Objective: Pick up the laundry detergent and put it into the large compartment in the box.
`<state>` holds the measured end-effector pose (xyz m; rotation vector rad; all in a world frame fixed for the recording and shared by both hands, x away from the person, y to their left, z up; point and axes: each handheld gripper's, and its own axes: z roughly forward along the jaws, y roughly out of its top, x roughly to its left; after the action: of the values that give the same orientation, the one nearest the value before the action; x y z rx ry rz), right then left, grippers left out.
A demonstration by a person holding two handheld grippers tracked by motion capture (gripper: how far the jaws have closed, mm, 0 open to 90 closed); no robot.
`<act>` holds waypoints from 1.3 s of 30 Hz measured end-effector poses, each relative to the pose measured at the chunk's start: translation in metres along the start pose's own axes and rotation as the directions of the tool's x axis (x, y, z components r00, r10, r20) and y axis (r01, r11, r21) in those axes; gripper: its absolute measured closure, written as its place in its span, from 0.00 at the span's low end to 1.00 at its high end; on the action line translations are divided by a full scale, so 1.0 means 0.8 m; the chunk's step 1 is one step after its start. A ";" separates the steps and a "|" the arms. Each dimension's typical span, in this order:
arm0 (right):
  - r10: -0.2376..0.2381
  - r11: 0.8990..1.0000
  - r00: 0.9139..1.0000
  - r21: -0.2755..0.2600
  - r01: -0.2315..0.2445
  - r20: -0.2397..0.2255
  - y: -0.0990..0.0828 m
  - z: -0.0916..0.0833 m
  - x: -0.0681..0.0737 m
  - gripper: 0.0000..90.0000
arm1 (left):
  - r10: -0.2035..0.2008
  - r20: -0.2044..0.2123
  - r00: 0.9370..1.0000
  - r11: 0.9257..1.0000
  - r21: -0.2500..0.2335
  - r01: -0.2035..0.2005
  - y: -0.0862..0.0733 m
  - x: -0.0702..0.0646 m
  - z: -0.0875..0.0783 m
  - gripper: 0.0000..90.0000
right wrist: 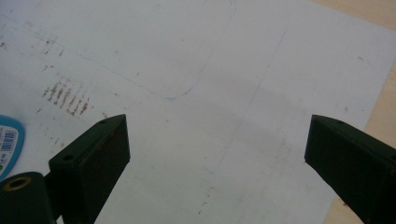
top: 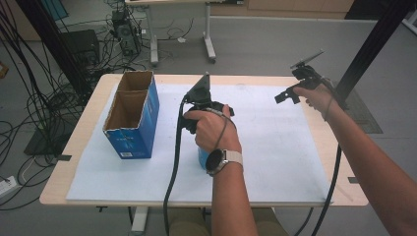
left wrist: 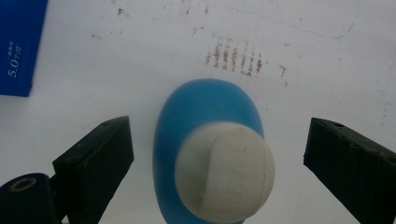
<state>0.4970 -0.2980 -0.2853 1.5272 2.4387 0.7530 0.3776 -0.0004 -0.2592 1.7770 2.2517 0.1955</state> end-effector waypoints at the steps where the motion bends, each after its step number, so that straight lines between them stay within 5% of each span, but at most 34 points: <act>1: 0.000 1.000 1.000 0.000 0.000 0.001 0.000 0.000 0.000 0.07 | 0.003 0.000 1.000 1.000 0.000 -0.003 0.000 0.000 0.000 0.09; 39: 0.000 1.000 1.000 0.001 0.000 -0.003 -0.001 0.000 0.001 0.07 | -0.012 0.004 1.000 1.000 -0.009 0.012 -0.001 0.006 -0.001 0.10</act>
<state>0.4963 -0.2979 -0.2852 1.5269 2.4415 0.7543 0.3754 0.0039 -0.2590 1.7573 2.2551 0.1987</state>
